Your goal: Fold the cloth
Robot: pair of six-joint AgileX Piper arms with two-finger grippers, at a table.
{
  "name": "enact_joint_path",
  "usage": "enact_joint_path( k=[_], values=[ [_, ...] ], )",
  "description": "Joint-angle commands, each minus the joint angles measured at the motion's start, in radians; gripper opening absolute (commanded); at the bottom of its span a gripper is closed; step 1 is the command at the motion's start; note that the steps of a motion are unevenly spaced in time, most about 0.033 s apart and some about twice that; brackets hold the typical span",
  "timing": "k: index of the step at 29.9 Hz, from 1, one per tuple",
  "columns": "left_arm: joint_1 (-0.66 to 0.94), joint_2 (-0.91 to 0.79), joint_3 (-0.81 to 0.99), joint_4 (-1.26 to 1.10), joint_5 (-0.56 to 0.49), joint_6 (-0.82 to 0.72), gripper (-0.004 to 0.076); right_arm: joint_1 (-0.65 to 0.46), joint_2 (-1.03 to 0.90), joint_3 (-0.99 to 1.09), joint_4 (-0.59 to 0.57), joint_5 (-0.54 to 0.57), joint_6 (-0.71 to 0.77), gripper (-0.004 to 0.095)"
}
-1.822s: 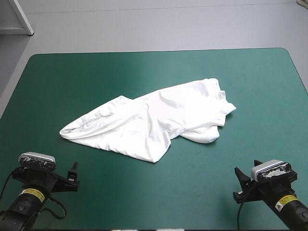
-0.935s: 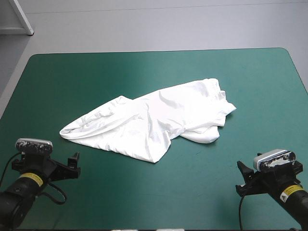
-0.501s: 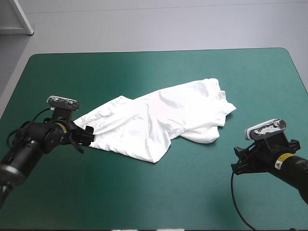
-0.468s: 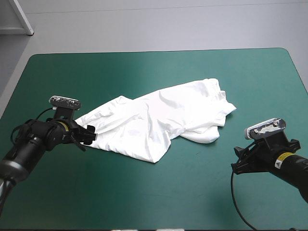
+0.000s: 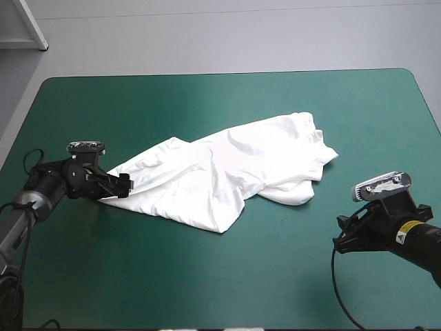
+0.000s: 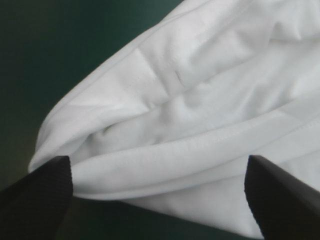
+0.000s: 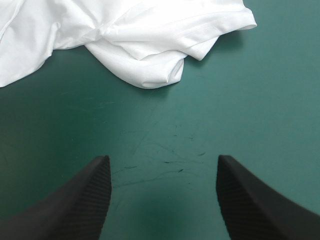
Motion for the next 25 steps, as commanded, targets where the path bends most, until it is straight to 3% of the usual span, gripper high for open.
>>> enact_joint_path(
  k=[1, 12, 20, 25],
  values=[
    [0.001, 0.019, -0.033, -0.008, -0.053, 0.006, 0.0614, 0.000, 0.002, -0.035, -0.006, -0.060, 0.019, 0.0577],
    [0.001, 0.112, -0.033, 0.002, -0.096, 0.006, 0.0316, 0.000, 0.067, -0.035, -0.010, -0.142, 0.069, 0.0577],
    [0.001, 0.114, -0.033, 0.002, -0.097, 0.011, 0.0018, 0.000, 0.236, -0.037, -0.002, -0.234, 0.069, 0.0576],
    [0.001, 0.114, -0.033, 0.002, -0.095, 0.029, 0.0021, 0.000, 0.387, -0.065, 0.031, -0.284, 0.041, 0.0576]
  ],
)
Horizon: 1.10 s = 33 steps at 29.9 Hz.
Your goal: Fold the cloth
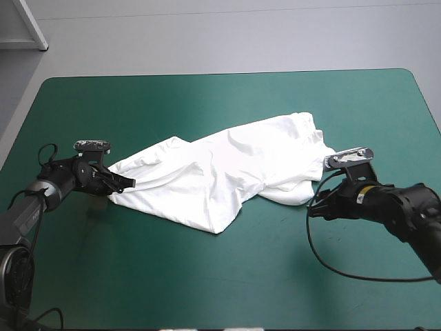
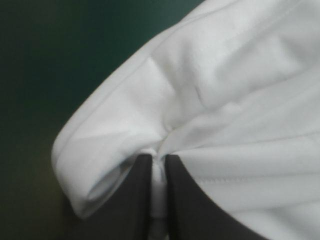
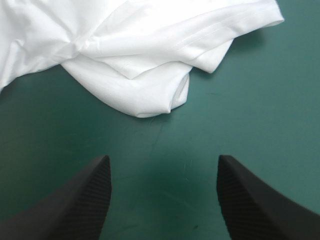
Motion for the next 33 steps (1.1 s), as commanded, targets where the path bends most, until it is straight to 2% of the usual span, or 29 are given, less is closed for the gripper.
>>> enact_joint_path(
  k=[1, 4, 10, 20, 23, 28, 29, 33],
  values=[
    [-0.002, -0.016, -0.013, -0.022, 0.007, 0.001, 0.0021, 0.000, 0.087, -0.061, 0.019, -0.094, -0.022, 0.0576],
    [-0.002, -0.016, -0.013, -0.022, 0.007, 0.001, 0.0021, 0.000, 0.184, -0.091, 0.020, -0.130, -0.023, 0.0576],
    [-0.002, -0.016, -0.013, -0.022, 0.007, 0.001, 0.0021, 0.000, 0.348, -0.143, 0.028, -0.134, -0.025, 0.0576],
    [-0.002, -0.016, -0.013, -0.022, 0.007, 0.005, 0.0021, 0.000, 0.494, -0.144, 0.039, -0.160, -0.027, 0.0573],
    [-0.002, -0.016, -0.013, -0.022, 0.007, 0.005, 0.0020, 0.000, 0.512, -0.144, 0.051, -0.167, -0.027, 0.0462],
    [-0.002, -0.016, -0.013, -0.022, 0.007, 0.005, 0.0021, 0.000, 0.512, -0.144, 0.078, -0.222, -0.040, 0.0066],
    [-0.002, -0.016, -0.013, -0.022, 0.007, 0.005, 0.0021, 0.000, 0.512, -0.144, 0.080, -0.233, -0.040, 0.0011],
    [-0.002, -0.025, -0.026, -0.022, 0.016, 0.005, 0.0020, 0.000, 0.506, -0.144, 0.080, -0.241, -0.040, -0.0017]
  ],
)
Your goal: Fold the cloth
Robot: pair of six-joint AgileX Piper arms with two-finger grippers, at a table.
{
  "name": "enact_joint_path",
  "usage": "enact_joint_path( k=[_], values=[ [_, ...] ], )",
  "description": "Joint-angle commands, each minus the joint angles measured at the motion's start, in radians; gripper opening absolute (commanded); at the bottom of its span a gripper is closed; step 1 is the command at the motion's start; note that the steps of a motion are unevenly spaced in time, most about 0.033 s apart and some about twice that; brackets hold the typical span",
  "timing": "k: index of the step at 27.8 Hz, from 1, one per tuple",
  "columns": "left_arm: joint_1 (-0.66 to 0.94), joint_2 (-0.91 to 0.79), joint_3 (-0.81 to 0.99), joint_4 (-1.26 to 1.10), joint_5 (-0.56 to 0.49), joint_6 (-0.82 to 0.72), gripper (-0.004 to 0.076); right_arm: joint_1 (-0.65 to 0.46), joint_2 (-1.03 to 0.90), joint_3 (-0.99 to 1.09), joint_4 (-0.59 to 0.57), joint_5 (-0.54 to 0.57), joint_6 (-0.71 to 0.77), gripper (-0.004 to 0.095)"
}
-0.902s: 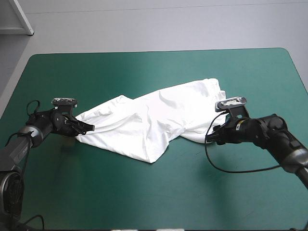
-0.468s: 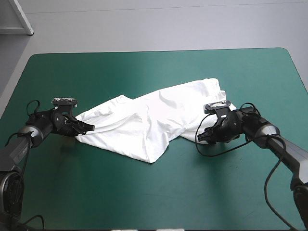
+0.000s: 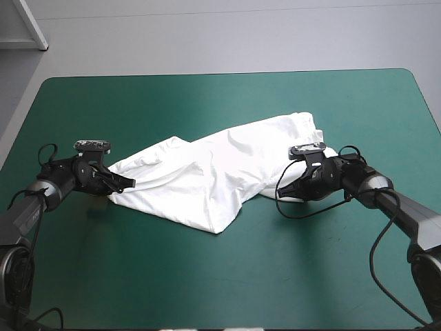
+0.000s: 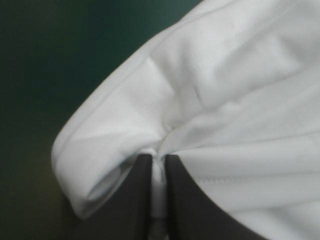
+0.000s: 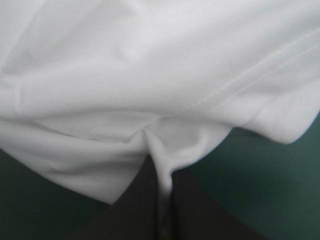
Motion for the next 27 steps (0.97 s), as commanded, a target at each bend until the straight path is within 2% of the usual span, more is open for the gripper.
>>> enact_joint_path(
  k=[1, 7, 15, 20, 27],
  values=[
    [-0.002, -0.034, -0.034, -0.021, 0.024, 0.000, 0.0020, 0.000, -0.048, -0.023, 0.002, -0.039, -0.010, -0.0017],
    [-0.002, -0.131, -0.166, -0.016, 0.125, 0.001, 0.0019, 0.000, -0.183, -0.107, -0.004, -0.002, -0.017, -0.0017],
    [-0.002, -0.277, -0.473, -0.020, 0.266, 0.003, 0.0019, 0.000, -0.337, -0.408, -0.052, 0.093, -0.017, -0.0017],
    [-0.002, -0.327, -0.734, -0.020, 0.367, 0.003, 0.0019, 0.000, -0.362, -0.651, -0.054, 0.190, -0.033, -0.0017],
    [-0.002, -0.361, -1.179, -0.109, 0.386, 0.054, 0.0019, 0.000, -0.363, -1.065, -0.051, 0.286, -0.059, -0.0017]
  ],
)
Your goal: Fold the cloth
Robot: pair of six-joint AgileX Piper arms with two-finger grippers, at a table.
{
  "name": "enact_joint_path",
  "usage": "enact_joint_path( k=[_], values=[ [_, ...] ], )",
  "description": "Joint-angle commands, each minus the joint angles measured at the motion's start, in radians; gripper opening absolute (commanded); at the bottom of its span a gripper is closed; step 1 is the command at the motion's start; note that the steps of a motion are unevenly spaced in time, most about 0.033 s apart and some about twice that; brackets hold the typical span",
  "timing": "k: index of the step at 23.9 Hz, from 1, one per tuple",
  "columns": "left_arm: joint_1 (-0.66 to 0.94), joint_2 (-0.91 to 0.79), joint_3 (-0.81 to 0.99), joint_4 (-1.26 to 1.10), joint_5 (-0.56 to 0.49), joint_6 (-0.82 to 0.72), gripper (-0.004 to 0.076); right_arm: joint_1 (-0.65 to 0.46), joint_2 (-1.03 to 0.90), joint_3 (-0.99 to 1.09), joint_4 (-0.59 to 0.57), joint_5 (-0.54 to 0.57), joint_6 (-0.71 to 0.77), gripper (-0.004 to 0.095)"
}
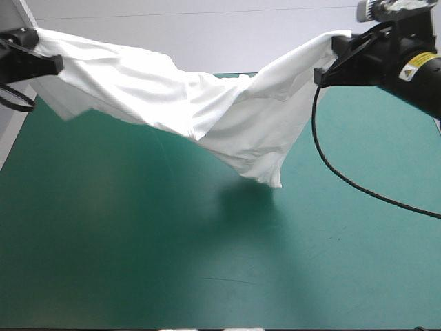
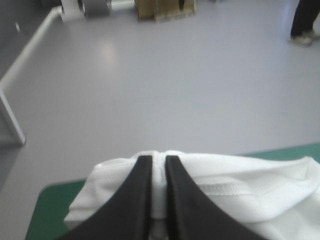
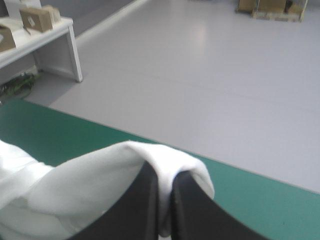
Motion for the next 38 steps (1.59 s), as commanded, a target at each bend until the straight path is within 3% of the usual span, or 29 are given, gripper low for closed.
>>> enact_joint_path(
  k=[1, 6, 10, 15, 20, 23, 29, 38],
  values=[
    [-0.002, -0.031, -0.169, -0.063, -0.064, 0.026, 0.0019, 0.000, -0.034, -0.164, -0.002, -0.047, -0.011, -0.0017],
    [-0.002, -0.034, -0.280, -0.051, 0.040, 0.025, 0.0019, 0.000, -0.034, -0.308, 0.006, 0.031, -0.015, -0.0017],
    [-0.002, -0.029, -0.271, -0.051, 0.281, 0.001, 0.0019, 0.000, -0.038, -0.305, 0.020, 0.113, -0.017, -0.0017],
    [-0.002, -0.029, -0.048, -0.046, 0.330, -0.017, 0.0019, 0.000, 0.021, -0.232, 0.029, 0.213, -0.019, -0.0017],
    [-0.002, -0.029, 0.287, -0.066, 0.172, -0.017, 0.0019, 0.000, 0.085, -0.092, 0.029, 0.176, -0.046, -0.0017],
    [-0.002, -0.023, 0.443, -0.068, 0.005, -0.017, 0.0019, 0.000, 0.147, -0.003, 0.016, 0.068, -0.065, -0.0017],
    [-0.002, 0.094, 0.517, -0.070, -0.207, -0.002, 0.0019, 0.000, 0.311, 0.033, -0.054, -0.113, -0.075, -0.0017],
    [-0.002, 0.392, 0.517, -0.166, -0.484, 0.059, 0.0019, 0.000, 0.573, 0.033, -0.055, -0.429, -0.068, -0.0017]
  ],
)
